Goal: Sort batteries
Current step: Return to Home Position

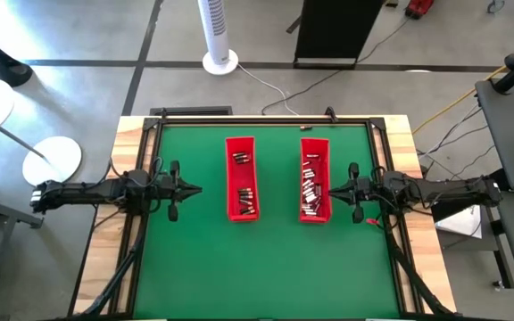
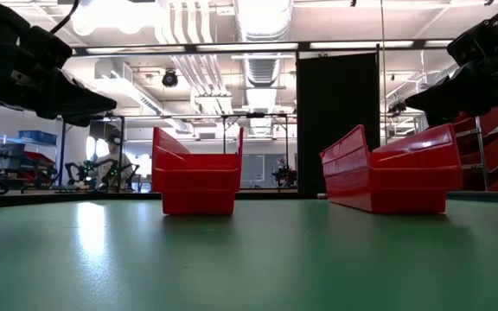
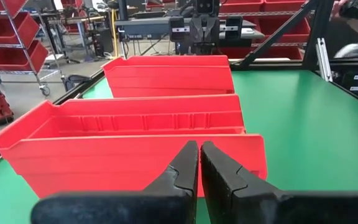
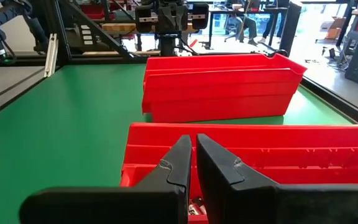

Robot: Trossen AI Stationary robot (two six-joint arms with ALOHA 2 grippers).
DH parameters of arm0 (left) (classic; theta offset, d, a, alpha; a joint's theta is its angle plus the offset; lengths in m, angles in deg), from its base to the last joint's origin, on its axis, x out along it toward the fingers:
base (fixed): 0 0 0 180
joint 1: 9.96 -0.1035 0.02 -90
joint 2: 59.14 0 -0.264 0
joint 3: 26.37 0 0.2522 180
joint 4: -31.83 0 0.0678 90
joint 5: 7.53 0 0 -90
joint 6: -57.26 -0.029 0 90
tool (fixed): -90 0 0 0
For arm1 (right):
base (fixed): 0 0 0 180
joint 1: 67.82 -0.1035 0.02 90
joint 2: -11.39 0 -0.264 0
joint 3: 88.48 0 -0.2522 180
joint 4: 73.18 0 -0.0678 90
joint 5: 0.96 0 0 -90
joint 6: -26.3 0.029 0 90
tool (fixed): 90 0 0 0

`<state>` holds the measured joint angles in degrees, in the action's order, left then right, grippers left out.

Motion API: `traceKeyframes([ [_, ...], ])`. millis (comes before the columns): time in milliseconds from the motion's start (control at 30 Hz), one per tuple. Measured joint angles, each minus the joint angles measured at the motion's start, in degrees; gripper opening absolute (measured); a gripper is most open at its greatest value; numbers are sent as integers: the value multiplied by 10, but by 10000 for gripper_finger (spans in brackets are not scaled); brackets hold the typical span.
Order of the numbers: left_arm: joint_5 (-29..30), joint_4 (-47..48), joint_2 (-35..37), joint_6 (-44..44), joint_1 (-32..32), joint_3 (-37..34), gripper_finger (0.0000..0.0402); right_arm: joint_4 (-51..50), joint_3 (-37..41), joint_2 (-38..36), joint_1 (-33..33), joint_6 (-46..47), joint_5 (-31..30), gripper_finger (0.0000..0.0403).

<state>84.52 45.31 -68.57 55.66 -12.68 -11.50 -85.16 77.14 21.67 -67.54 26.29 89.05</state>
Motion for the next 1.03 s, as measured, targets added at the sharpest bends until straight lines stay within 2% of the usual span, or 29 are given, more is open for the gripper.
traceKeyframes([
  [1033,0,-1,-7,0,0,0,0,2,0,-1,0,0,0,18],
])
